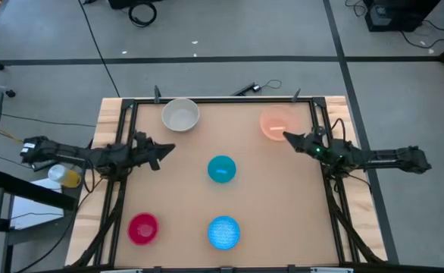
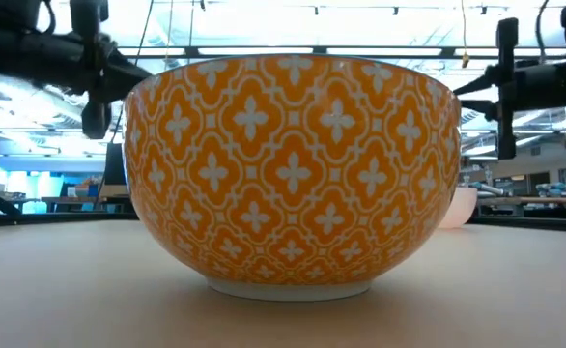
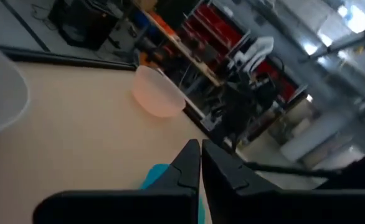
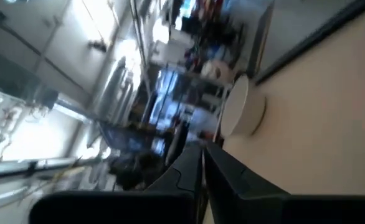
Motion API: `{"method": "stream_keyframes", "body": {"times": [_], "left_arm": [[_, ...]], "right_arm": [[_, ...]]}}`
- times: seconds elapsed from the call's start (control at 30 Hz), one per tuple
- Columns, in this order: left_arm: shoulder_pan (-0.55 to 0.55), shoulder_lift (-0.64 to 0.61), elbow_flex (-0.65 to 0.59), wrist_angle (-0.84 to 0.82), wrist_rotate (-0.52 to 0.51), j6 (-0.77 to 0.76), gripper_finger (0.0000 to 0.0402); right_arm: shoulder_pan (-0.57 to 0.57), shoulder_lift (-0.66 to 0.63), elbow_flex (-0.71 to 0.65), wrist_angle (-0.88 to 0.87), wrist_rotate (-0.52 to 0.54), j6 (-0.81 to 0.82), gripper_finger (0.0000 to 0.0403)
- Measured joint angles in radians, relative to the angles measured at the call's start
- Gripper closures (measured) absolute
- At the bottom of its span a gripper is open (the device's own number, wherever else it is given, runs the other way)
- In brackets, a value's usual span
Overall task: Nest bowls inside each other
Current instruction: Stack the white bowl on top of the orange bowl
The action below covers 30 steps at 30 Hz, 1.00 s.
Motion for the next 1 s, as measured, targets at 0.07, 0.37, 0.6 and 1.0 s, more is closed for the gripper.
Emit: {"method": "stream_keyframes", "body": {"times": [0.07, 0.37, 0.6, 1.0], "left_arm": [[0.039, 0.012, 0.049, -0.069, 0.052, 0.041, 0.0381], [0.214, 0.052, 0.318, -0.551, 0.147, 0.257, 0.0323], [0.327, 0.104, 0.386, -0.614, 0.262, 0.327, 0.0211], [0.346, 0.254, 0.387, -0.604, 0.285, 0.291, 0.0178]], "right_arm": [[0.003, 0.072, 0.045, 0.007, -0.023, 0.008, 0.0377], [0.080, 0.539, 0.422, 0.007, -0.026, -0.174, 0.0377], [0.081, 0.794, 0.656, -0.179, -0.033, -0.233, 0.0347], [-0.122, 1.139, 1.098, -0.795, -0.295, -0.451, 0.0228]]}}
